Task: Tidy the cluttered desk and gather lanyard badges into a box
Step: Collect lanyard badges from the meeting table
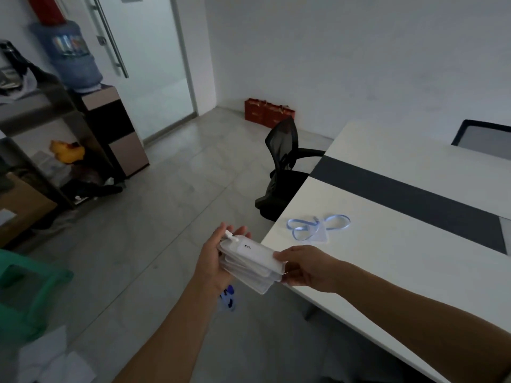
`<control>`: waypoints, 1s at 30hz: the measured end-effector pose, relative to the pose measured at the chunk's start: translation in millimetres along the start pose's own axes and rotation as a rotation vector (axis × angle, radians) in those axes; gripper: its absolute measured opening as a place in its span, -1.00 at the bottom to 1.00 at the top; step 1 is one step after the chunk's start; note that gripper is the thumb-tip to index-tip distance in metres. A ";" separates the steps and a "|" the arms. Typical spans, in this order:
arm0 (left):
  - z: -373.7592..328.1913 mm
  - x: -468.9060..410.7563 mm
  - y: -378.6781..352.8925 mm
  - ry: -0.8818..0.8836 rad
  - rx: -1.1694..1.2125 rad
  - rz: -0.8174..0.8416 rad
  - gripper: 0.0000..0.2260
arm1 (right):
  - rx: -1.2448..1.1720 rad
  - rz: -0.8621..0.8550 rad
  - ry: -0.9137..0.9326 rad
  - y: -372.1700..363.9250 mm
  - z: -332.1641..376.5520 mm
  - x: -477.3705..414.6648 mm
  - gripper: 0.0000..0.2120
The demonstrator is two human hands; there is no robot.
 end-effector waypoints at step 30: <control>-9.7 -177.3 26.1 0.087 -0.123 -0.239 -0.77 | 0.724 -0.751 -0.111 252.5 108.2 -228.5 -0.82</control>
Point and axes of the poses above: each hand's wrist, its own x-axis away from the middle knuckle, its own y-axis out of the back of the hand, z = x × y, the point moved 8 cm from there along -x, towards the middle knuckle, and after that the axes turned 11 degrees about -y, right-handed, at the moved point
